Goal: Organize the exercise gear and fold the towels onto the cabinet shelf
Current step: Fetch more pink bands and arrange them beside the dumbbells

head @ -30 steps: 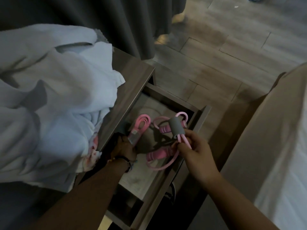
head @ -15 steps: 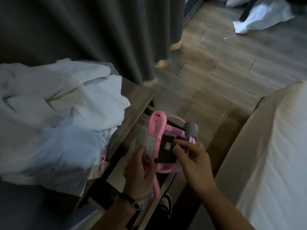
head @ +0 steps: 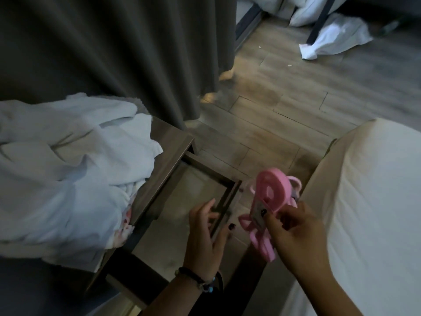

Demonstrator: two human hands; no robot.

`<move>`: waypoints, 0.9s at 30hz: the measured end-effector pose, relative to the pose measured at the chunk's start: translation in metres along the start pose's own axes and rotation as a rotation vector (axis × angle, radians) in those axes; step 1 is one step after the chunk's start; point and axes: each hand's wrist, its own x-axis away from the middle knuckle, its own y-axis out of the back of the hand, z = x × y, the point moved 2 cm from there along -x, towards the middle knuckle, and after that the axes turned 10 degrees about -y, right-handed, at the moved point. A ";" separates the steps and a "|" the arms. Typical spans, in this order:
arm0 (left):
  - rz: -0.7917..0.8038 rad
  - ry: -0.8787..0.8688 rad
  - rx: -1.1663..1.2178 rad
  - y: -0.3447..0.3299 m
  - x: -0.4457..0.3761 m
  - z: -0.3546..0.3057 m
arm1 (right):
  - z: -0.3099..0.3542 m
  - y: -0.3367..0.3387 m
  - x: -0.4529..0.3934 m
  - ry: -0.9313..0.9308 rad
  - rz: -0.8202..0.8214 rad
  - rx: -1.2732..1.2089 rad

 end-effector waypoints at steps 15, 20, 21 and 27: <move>0.771 -0.190 -0.763 -0.047 0.027 0.082 | -0.033 -0.025 -0.002 0.085 0.199 0.321; 0.735 -0.203 -0.899 -0.044 0.025 0.090 | -0.027 -0.041 -0.004 0.130 0.240 0.356; 0.769 -0.226 -0.950 -0.040 0.022 0.093 | -0.025 -0.043 -0.004 0.145 0.248 0.362; 0.879 -0.329 -1.128 -0.006 0.005 0.110 | -0.009 -0.060 -0.006 0.191 0.303 0.358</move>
